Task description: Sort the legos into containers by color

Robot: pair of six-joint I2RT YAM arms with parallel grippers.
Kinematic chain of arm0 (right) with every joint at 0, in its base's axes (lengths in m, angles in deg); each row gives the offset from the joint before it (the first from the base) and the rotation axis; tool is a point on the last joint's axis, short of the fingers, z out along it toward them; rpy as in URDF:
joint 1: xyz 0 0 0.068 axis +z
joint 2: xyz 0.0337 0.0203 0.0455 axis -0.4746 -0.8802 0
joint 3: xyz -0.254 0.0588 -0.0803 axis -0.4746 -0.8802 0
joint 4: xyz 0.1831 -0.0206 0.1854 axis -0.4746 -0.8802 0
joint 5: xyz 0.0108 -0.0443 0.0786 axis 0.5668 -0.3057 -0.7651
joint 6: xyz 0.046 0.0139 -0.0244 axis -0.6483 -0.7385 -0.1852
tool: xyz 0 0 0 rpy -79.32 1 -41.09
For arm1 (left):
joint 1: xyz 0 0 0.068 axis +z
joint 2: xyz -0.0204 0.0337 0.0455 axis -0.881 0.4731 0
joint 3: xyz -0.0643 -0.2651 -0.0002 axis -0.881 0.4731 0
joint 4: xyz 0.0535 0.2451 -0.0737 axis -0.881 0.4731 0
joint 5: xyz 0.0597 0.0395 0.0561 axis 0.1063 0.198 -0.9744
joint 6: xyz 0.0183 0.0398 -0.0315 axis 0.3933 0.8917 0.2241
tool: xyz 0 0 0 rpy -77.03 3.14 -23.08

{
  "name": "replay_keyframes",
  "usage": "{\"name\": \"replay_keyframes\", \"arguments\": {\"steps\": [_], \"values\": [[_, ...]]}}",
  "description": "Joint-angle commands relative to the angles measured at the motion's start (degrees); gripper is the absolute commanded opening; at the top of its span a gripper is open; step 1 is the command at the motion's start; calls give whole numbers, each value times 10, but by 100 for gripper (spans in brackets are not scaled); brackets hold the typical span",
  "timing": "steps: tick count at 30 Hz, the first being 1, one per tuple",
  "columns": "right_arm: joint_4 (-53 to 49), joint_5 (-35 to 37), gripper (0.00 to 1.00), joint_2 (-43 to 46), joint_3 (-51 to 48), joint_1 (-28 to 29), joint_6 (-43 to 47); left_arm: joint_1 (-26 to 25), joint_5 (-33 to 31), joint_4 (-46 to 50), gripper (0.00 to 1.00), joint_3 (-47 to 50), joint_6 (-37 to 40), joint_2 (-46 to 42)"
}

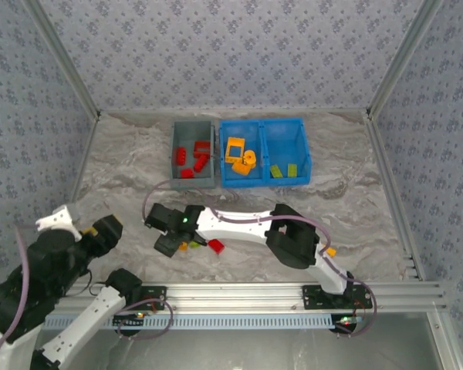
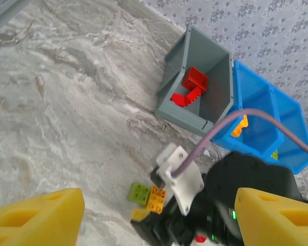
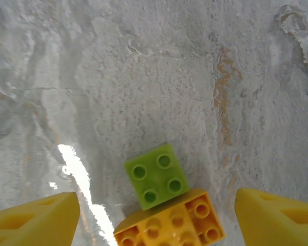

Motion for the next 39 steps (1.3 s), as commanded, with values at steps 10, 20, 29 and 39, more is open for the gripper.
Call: {"name": "replay_keyframes", "arguments": {"steps": [10,20,29,39], "values": [[-108,-45,76,-96,124,-19,91,1,6,79,77,-1,-52,-32],[-95,-27,57,-122,136,-22,89,1,8,73,77,2,-56,-31],[-65,-1,37,-88,119,-24,73,1,16,75,78,-7,-49,-28],[73,99,32,223,-118,-80,-27,0,175,-37,77,-3,24,92]]}}
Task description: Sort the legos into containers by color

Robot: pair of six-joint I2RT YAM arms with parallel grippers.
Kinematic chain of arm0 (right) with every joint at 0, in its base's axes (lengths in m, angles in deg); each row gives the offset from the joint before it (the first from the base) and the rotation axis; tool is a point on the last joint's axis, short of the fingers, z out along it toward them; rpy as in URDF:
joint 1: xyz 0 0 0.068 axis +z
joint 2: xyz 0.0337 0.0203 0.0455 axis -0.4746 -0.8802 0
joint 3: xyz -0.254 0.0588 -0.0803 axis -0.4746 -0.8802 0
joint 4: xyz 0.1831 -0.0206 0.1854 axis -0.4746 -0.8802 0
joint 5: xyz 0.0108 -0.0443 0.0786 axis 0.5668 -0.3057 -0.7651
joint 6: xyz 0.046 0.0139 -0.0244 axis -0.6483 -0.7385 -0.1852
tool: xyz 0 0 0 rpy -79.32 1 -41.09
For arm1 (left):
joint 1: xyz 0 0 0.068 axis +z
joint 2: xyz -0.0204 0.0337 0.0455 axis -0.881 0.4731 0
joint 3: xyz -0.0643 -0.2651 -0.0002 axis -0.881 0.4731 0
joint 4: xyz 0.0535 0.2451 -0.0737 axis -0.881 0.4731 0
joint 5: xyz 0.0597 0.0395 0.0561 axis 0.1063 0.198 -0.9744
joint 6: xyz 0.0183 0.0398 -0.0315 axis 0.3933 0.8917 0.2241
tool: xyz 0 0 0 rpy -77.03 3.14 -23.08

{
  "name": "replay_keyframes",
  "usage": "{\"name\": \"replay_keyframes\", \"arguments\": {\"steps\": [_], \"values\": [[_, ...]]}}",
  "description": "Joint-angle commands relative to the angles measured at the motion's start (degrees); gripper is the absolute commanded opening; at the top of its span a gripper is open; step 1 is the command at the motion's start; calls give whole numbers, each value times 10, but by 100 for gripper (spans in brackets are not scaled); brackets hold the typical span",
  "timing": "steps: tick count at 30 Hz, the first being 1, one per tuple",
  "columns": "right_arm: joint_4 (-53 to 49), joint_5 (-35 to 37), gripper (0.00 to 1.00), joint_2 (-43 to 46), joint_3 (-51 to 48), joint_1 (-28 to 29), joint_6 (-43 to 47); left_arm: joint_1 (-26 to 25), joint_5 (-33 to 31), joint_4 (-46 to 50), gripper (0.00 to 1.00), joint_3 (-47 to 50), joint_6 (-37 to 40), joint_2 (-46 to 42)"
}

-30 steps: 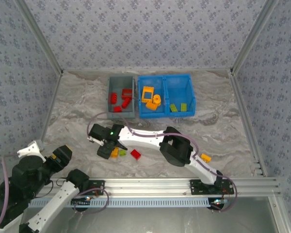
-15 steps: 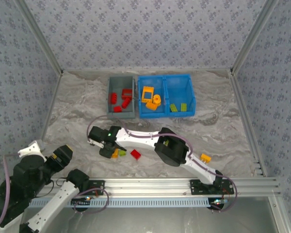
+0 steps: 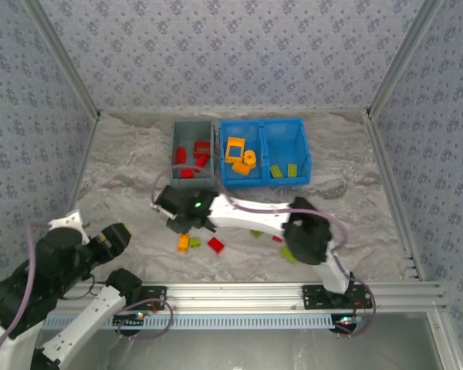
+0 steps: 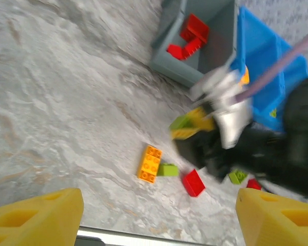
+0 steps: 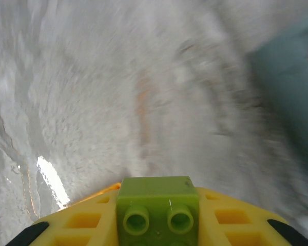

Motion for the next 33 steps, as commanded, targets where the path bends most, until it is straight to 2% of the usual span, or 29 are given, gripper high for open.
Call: {"name": "replay_keyframes", "arguments": {"steps": [1,5,8,10,12,16,20,23,28,33], "values": [[55,73,33,138,-83,-47,-77,1,94,-82,77,4,36,53],[52,93,33,271,-208,-141,-155,-1,160,-157,75,33,29,119],[36,92,34,343,-269,-232,-200,-26,173,-204,72,55,9,169],[25,77,34,367,-306,-292,-220,-79,142,-240,72,67,-8,193],[22,55,34,373,-319,-345,-230,-153,80,-269,73,69,-23,218],[31,12,34,334,-319,-419,-233,-294,-40,-320,73,46,-39,302],[33,5,34,269,-290,-451,-233,-415,-159,-364,75,-24,-6,409],[20,-5,34,212,-250,-470,-235,-467,-212,-366,76,-102,35,502],[0,1,33,130,-200,-477,-236,-497,-216,-352,76,-198,70,621],[-12,18,35,85,-171,-478,-233,-501,-198,-367,76,-210,67,649]]}}
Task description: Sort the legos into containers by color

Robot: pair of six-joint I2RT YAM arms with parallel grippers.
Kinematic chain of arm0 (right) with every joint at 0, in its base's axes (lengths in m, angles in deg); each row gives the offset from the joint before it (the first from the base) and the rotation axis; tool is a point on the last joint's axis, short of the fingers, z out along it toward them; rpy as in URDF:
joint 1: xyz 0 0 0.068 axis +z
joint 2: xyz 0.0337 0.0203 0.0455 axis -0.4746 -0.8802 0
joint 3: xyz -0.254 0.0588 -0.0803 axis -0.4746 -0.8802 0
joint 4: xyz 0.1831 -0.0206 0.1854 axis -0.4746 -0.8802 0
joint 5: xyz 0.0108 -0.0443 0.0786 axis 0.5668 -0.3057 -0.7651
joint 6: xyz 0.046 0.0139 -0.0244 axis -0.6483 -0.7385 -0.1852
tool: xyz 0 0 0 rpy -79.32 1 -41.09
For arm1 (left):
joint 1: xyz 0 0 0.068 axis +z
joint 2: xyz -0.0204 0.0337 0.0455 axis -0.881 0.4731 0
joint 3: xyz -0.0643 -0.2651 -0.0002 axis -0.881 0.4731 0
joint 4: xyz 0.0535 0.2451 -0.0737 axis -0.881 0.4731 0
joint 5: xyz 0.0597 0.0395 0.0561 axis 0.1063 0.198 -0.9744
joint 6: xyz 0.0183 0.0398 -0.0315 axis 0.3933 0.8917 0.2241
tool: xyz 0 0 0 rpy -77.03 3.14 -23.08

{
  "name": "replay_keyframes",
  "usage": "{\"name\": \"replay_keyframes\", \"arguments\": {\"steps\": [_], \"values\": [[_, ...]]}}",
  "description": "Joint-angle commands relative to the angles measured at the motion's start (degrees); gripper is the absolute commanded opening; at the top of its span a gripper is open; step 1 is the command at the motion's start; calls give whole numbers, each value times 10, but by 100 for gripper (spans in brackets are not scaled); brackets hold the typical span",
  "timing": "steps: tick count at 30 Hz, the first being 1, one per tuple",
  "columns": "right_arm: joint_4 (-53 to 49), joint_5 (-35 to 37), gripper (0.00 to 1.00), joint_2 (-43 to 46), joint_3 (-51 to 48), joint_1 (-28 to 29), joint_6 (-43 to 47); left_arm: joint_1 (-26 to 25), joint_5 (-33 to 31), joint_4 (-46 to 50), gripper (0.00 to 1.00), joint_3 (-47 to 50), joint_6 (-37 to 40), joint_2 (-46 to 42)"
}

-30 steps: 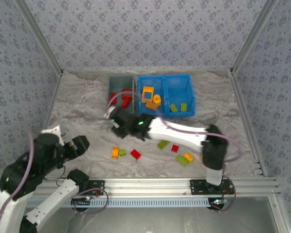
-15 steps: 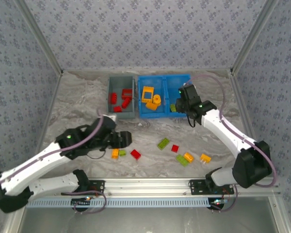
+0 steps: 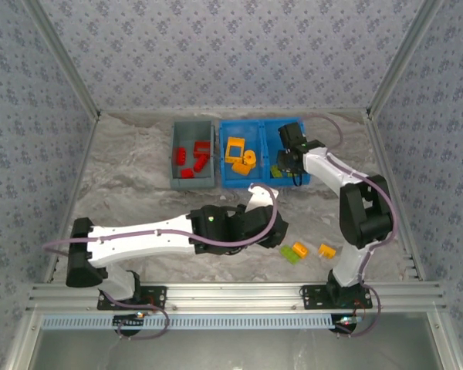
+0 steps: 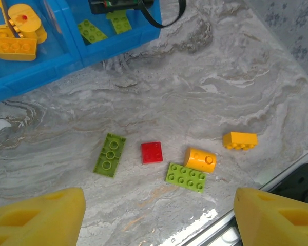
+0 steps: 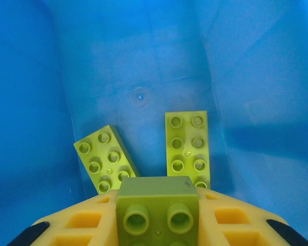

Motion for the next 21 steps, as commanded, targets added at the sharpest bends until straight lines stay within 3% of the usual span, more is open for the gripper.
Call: {"name": "replay_keyframes", "arguments": {"steps": [1,5,12,16,21], "values": [[-31,14,35,-25,29,-3,-6,-2,-15,-4,76,-21,13,0],[-35,13,40,-48,37,-3,-5,-3,-17,3,76,-18,7,-4],[-34,11,59,-31,43,2,2,-2,-36,36,77,22,-51,-42],[-48,28,59,13,57,12,8,7,-35,71,78,58,-111,-72],[-45,69,60,128,42,55,24,83,72,110,80,160,-252,-112]]}}
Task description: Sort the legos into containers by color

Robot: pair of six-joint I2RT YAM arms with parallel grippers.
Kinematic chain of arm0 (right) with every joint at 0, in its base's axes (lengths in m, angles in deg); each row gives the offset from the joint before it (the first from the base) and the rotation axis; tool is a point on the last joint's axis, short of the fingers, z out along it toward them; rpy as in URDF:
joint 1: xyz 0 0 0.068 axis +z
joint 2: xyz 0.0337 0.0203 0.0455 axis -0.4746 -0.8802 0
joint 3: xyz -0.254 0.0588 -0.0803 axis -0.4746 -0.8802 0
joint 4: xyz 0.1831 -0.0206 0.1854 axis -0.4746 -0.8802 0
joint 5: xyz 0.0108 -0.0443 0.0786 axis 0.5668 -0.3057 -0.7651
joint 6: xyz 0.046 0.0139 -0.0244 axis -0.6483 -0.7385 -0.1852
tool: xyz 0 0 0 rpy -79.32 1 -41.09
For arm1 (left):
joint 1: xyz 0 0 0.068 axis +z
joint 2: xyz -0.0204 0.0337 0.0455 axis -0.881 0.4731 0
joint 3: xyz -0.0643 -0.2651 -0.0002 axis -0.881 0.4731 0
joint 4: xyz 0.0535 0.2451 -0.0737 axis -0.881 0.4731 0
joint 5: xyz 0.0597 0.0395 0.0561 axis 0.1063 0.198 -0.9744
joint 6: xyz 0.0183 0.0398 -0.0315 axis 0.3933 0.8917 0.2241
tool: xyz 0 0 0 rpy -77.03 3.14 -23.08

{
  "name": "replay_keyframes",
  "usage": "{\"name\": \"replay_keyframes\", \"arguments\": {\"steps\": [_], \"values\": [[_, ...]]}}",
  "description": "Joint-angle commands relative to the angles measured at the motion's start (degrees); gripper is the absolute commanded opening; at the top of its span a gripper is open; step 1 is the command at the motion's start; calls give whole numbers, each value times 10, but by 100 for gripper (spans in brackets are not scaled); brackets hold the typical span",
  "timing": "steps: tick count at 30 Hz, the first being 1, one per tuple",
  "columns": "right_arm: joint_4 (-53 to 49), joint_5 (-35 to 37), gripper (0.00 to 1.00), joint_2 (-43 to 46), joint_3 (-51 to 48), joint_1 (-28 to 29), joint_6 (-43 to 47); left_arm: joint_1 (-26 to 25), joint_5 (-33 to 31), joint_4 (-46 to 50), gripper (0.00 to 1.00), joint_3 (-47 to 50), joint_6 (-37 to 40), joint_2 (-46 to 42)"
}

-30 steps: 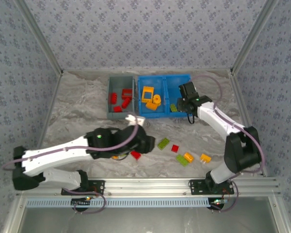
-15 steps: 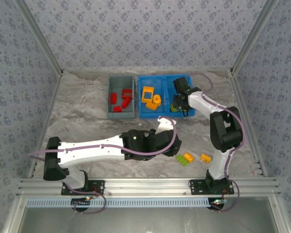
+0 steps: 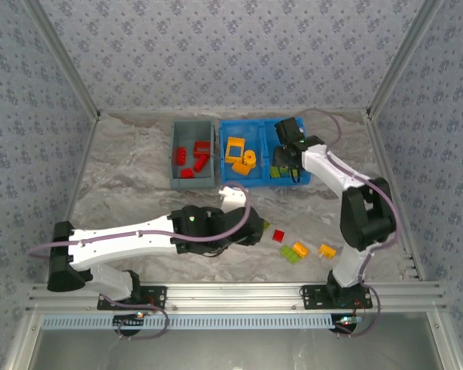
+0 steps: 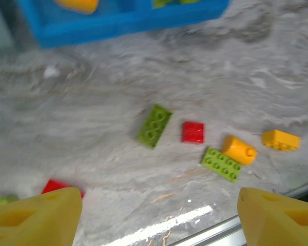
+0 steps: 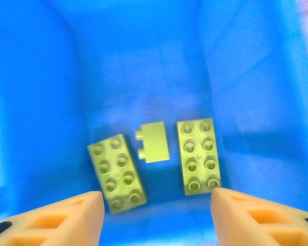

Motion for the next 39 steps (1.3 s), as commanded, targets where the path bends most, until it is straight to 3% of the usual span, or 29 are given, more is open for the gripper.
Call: {"name": "replay_keyframes", "arguments": {"steps": [1,5,12,16,20,36,39], "values": [[-5,44,61,106,1,41,20,48,75,41,81,71,-123,-26],[18,83,62,212,-74,125,34,69,113,-25,82,164,-222,-51],[121,41,65,474,-327,285,22,101,159,-135,79,251,-347,-48],[52,92,66,575,-372,375,-46,110,185,-156,78,260,-390,-15],[-8,162,66,613,-367,450,-82,118,212,-177,77,264,-416,24],[-1,179,67,569,-323,478,-73,152,219,-168,62,269,-412,91],[-4,182,67,570,-320,479,-74,154,222,-176,56,265,-404,104]]}}
